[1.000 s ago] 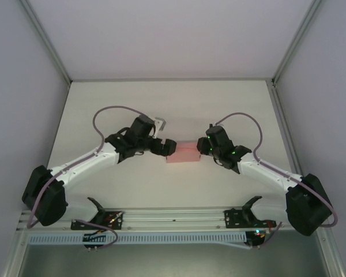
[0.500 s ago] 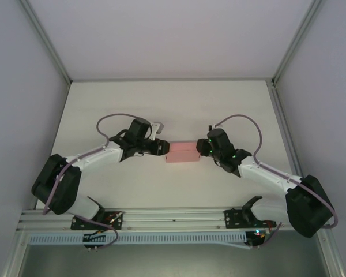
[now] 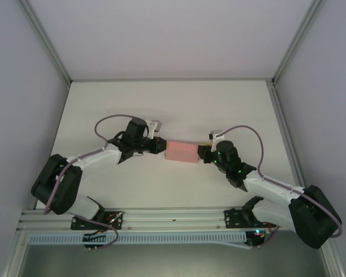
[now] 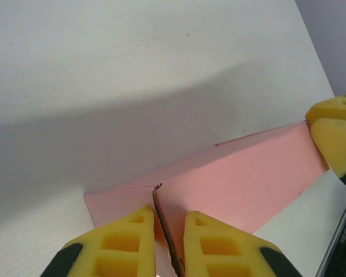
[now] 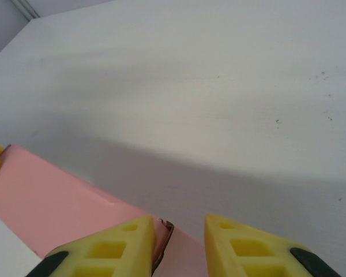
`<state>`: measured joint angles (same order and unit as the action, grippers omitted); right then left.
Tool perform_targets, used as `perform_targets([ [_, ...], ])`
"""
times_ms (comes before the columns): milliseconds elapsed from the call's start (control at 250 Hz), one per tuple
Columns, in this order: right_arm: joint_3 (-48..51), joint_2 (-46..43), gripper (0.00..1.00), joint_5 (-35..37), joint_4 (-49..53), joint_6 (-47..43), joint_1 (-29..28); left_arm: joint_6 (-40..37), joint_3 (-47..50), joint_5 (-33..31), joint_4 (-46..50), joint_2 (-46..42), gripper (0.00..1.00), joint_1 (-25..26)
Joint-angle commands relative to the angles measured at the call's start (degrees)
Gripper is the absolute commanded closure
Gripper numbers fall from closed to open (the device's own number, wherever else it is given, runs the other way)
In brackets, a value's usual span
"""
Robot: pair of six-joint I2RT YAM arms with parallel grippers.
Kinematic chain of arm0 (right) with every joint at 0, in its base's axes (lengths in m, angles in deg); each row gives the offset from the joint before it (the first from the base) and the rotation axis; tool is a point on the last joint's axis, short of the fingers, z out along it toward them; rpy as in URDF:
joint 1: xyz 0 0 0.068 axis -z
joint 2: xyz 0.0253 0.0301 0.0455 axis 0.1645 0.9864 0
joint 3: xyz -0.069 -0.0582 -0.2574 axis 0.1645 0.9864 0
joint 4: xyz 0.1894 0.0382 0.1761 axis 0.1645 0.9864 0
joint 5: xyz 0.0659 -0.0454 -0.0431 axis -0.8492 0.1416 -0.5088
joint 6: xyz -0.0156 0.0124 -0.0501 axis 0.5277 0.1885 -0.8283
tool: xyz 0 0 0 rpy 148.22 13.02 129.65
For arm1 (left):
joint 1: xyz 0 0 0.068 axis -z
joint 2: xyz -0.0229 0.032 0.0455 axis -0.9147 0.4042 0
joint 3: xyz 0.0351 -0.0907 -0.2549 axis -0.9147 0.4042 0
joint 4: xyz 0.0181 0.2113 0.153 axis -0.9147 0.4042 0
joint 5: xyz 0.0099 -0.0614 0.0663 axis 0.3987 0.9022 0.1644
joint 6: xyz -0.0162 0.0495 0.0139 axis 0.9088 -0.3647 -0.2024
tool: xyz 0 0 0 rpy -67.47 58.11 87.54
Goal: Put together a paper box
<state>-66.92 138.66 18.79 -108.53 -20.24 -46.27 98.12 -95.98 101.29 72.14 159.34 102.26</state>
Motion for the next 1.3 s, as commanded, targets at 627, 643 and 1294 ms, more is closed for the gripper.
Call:
perform_targets([
  [627, -41.95, 22.3, 0.0, -9.6, 52.06, -47.48, -5.36, -4.54, -3.23, -36.57, 17.19, -20.98, 0.0, -11.8],
  [643, -42.84, 23.46, 0.0, -8.63, 52.7, -47.9, -5.31, -4.72, -2.5, -37.08, 16.96, -21.77, 0.0, -12.33],
  [1294, -64.78, 46.02, 0.58, 20.11, 60.84, -62.97, -13.79, -6.34, -1.05, -45.59, 17.74, -20.49, 0.0, -15.18],
])
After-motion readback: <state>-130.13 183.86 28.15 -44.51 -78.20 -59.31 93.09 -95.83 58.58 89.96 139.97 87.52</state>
